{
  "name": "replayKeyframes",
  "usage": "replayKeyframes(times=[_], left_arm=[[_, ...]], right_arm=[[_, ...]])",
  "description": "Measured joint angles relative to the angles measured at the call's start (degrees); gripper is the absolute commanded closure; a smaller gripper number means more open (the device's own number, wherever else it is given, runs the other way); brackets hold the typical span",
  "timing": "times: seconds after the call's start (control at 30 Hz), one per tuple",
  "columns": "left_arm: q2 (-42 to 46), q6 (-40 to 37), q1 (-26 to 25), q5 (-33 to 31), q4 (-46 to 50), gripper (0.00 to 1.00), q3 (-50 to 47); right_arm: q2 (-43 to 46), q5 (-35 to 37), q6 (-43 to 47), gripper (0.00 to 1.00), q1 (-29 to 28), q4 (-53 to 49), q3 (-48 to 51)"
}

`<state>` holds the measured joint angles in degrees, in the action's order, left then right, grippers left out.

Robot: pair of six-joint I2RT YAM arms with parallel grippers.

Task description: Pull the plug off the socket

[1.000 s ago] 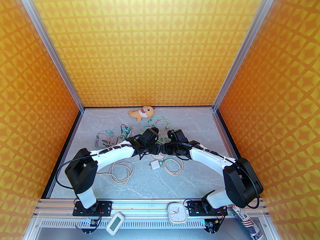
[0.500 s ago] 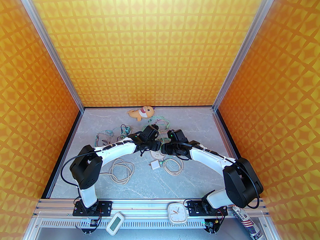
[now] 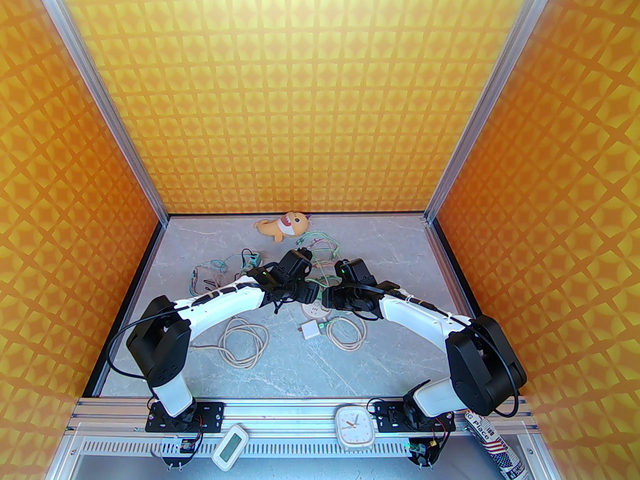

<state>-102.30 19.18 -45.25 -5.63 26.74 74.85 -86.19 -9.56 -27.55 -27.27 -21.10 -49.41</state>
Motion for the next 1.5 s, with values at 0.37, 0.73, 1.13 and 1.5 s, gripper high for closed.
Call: replayKeyframes(times=[0.37,0.73,1.13,1.5], left_arm=[[-6.8,0.0,0.5,0.4,-0.1,0.30,2.1],[-6.9,-0.1,0.6,1.9,-0.4,0.64,2.4],[-6.9,-1.5,-5.0,-10.3,0.3,0.68,2.6],[-6.9,0.1,-4.0,-8.3,1.8,0.72,3.3]], right_arm=[[0.0,0.0,0.0,0.51,0.0,0.0,-0.2],[-0.1,0.0,0.0,0.51,0.0,0.0,-0.3],[-0.2,-0.1,0.0,0.54,0.0,-0.1,-0.3],[-0.2,-0.1,0.0,0.54,-0.2,0.0,-0.2]])
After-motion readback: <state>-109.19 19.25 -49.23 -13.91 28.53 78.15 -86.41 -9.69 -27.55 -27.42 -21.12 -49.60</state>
